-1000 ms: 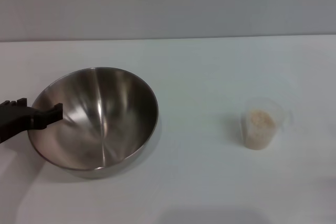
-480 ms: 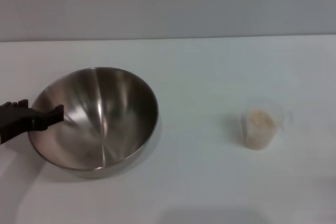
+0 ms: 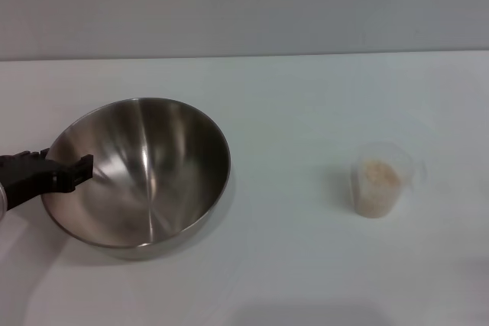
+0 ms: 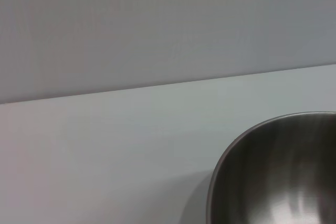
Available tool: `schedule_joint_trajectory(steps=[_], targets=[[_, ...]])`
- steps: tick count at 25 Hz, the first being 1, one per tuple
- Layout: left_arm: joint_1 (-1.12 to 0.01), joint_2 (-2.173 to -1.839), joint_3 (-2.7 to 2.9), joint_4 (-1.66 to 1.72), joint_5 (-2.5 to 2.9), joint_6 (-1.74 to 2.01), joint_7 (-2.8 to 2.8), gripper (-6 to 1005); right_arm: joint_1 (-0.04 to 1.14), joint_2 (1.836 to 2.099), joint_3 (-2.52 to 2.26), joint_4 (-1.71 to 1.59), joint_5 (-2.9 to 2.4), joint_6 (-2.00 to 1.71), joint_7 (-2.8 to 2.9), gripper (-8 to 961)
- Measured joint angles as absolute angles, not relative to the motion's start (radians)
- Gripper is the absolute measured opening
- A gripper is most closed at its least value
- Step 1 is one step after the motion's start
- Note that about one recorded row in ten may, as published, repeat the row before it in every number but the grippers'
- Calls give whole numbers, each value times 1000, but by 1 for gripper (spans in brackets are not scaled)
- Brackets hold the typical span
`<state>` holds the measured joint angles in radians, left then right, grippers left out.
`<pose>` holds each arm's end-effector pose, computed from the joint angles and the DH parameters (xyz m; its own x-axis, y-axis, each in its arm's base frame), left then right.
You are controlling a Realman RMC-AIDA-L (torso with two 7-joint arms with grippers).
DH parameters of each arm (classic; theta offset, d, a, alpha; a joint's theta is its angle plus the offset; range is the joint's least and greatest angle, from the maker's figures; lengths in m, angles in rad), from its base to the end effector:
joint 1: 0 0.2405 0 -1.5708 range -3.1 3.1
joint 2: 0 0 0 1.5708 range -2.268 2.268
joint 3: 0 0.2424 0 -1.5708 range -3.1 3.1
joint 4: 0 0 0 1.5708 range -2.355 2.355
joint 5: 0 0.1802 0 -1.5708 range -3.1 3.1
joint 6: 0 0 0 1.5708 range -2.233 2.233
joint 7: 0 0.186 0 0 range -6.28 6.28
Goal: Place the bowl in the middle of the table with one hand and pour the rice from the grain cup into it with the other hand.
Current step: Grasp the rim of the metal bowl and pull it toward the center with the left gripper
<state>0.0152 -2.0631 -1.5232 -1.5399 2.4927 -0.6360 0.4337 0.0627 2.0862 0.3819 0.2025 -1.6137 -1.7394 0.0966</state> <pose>-0.2661 0.3194 0.0070 0.6751 0.5793 0.4568 0.6892 -0.2743 -0.6707 0.3407 0.2058 0.0789 0.6936 0.3064 -0.6519 -0.7197 0.2564 -0.6452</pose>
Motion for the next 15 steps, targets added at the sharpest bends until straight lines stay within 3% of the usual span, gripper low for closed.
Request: schedule_joint_trajectory(steps=[10, 15], targets=[[-3, -2063, -1535, -1537, 2493, -667, 442, 591, 61, 2086, 382, 201, -1614, -1740, 97, 821], [-18, -2063, -1536, -1534, 2493, -691, 459, 392, 62, 2086, 382, 201, -1614, -1740, 97, 821]])
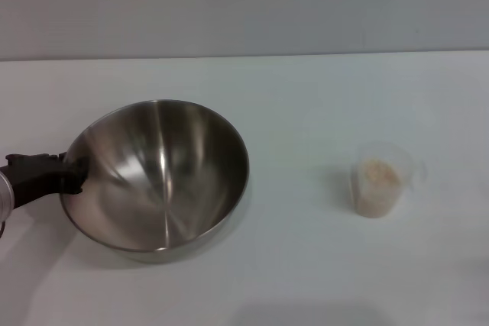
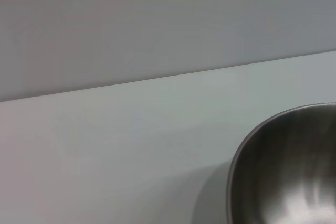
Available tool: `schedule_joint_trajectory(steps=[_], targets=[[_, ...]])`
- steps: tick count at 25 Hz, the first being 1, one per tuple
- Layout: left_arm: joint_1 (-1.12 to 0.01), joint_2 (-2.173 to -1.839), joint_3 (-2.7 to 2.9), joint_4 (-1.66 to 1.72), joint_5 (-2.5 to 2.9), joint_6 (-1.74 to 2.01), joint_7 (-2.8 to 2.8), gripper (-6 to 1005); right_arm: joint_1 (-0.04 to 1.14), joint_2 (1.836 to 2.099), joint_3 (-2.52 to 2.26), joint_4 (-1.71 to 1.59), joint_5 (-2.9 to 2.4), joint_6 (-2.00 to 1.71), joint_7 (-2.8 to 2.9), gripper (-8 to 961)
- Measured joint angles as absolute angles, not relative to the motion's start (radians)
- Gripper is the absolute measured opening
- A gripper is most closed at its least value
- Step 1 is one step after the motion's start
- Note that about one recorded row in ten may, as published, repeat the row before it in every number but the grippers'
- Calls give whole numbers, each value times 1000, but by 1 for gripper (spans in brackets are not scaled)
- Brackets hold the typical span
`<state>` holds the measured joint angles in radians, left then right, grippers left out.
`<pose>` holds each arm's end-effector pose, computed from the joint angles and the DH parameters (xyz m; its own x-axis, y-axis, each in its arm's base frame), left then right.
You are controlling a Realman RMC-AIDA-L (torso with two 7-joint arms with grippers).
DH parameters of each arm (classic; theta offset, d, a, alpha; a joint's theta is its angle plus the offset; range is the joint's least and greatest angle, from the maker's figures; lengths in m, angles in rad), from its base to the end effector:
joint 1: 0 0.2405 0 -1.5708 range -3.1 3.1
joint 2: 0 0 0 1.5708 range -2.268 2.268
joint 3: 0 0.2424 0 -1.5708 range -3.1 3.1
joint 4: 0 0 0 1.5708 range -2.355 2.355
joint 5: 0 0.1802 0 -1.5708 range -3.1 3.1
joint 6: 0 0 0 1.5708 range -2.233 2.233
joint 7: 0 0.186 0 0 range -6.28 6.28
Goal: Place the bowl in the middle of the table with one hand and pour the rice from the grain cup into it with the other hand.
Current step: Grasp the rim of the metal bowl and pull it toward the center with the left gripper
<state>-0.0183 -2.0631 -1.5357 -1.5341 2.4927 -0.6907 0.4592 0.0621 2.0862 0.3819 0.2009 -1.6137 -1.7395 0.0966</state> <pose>-0.2622 0.3220 0.0028 0.6927 0.5900 0.4148 0.6712 -0.3168 -0.6702 0.3410 0.2055 0.0790 0.6949 0.3056 -0.6509 -0.7185 0.2571 -0.6463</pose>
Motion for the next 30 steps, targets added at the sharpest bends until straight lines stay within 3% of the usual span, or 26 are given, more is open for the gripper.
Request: schedule_joint_trajectory(steps=[6, 30], targets=[[-23, -2064, -1537, -1536, 2493, -698, 469, 116, 63, 2086, 382, 201, -1614, -1740, 97, 821], [-99, -2063, -1695, -1519, 2271, -880, 466, 46, 66, 2086, 372, 201, -1615, -1740, 97, 821]])
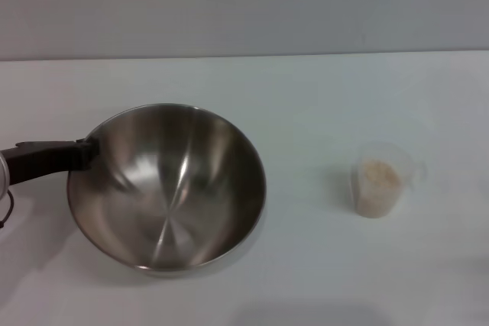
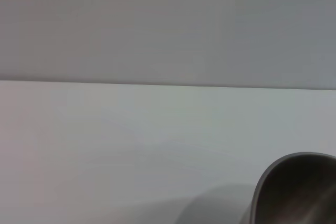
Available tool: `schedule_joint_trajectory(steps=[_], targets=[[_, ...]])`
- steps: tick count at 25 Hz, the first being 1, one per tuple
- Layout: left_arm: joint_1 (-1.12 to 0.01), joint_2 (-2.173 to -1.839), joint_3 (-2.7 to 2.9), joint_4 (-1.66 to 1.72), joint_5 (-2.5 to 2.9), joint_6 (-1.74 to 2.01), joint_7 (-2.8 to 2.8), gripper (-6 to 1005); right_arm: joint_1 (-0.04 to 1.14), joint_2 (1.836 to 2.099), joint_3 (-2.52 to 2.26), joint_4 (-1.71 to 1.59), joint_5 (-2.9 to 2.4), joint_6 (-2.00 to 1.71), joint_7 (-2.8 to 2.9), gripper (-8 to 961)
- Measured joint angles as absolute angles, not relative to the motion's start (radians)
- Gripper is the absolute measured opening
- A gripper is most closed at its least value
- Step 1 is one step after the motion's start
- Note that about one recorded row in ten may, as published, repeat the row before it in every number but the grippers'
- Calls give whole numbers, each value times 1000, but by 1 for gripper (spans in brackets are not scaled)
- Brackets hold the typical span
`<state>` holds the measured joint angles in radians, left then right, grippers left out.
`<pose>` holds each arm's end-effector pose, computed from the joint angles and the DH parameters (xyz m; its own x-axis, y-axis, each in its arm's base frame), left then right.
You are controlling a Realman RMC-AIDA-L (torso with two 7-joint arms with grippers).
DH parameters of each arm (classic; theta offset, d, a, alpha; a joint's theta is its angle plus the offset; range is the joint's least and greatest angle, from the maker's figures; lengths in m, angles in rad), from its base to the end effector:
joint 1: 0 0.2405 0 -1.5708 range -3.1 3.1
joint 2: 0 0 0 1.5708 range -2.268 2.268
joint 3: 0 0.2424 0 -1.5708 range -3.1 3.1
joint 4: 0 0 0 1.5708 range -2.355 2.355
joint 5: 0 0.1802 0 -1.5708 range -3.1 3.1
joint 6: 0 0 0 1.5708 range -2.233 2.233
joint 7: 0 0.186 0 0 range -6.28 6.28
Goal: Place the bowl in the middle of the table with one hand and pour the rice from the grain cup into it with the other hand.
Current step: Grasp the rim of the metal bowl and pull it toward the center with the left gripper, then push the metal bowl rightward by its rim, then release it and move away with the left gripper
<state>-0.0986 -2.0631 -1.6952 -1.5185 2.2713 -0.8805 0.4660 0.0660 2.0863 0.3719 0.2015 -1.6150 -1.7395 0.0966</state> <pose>-0.2432 0.3303 0.0111 0.5493 0.6505 0.5245 0.8205 -0.3011 -0.4859 0.3390 0.2072 0.0772 0.6919 0.3062 -0.6538 -0.7209 0.2438 -0.6488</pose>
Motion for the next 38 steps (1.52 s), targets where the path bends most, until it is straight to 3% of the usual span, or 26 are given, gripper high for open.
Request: schedule_joint_trajectory(steps=[38], targets=[[-229, -2069, -1507, -1343, 2134, -740, 486, 88, 66, 2086, 370, 201, -1615, -1752, 97, 822]])
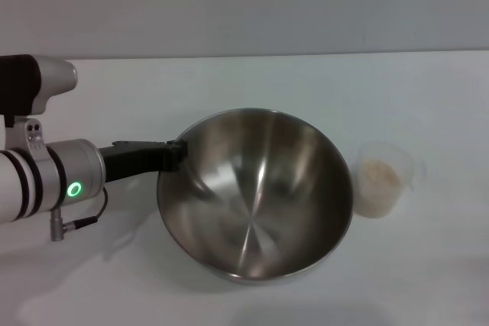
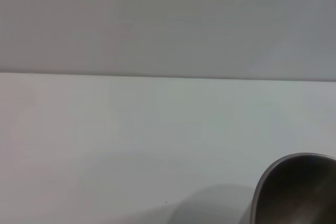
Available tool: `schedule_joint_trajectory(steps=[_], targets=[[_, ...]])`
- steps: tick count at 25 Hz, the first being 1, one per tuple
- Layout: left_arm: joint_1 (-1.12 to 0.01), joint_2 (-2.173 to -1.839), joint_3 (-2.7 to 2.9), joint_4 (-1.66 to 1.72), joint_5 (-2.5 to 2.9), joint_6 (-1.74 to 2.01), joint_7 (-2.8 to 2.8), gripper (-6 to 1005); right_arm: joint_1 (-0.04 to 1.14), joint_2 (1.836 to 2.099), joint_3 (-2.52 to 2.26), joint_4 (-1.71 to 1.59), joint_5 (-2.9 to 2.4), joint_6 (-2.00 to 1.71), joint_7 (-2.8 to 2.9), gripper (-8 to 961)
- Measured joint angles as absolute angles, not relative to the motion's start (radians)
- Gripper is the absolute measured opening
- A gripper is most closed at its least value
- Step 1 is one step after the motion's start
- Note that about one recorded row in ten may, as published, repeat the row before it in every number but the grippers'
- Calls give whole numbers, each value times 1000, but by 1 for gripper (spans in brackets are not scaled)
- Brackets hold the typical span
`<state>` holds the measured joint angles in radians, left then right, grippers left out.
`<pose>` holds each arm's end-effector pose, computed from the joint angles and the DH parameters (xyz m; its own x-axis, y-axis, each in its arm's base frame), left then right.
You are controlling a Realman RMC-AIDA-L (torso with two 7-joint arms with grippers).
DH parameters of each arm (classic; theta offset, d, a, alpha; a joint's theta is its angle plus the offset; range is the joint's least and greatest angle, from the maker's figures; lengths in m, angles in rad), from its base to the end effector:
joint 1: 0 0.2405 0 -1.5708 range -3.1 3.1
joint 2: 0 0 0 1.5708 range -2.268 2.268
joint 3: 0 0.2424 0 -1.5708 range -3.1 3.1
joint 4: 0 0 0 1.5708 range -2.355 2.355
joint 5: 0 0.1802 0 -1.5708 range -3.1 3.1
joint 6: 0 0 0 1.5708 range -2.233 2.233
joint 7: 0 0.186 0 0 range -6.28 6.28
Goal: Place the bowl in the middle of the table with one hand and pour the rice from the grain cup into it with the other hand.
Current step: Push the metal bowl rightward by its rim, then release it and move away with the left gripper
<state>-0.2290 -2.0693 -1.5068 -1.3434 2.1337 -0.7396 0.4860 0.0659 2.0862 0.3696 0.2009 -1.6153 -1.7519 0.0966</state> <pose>-0.2012 0.3415 -0.0503 0.5601 0.6561 0.5058 0.8281 -0.4273 -0.3628 0.3371 0.2065 0.0782 0.6916 0.3167 -0.6491 -0.7205 0.2405 -0.6504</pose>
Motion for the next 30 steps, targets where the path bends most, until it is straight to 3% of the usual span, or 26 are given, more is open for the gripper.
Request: schedule_joint_trajectory(steps=[22, 30], targets=[[-278, -2067, -1504, -1314, 2133, -729, 509, 112, 71, 2086, 370, 201, -1615, -1739, 97, 819], [-265, -2066, -1505, -1360, 2123, -739, 561, 262, 72, 2086, 370, 200, -1615, -1738, 97, 819]])
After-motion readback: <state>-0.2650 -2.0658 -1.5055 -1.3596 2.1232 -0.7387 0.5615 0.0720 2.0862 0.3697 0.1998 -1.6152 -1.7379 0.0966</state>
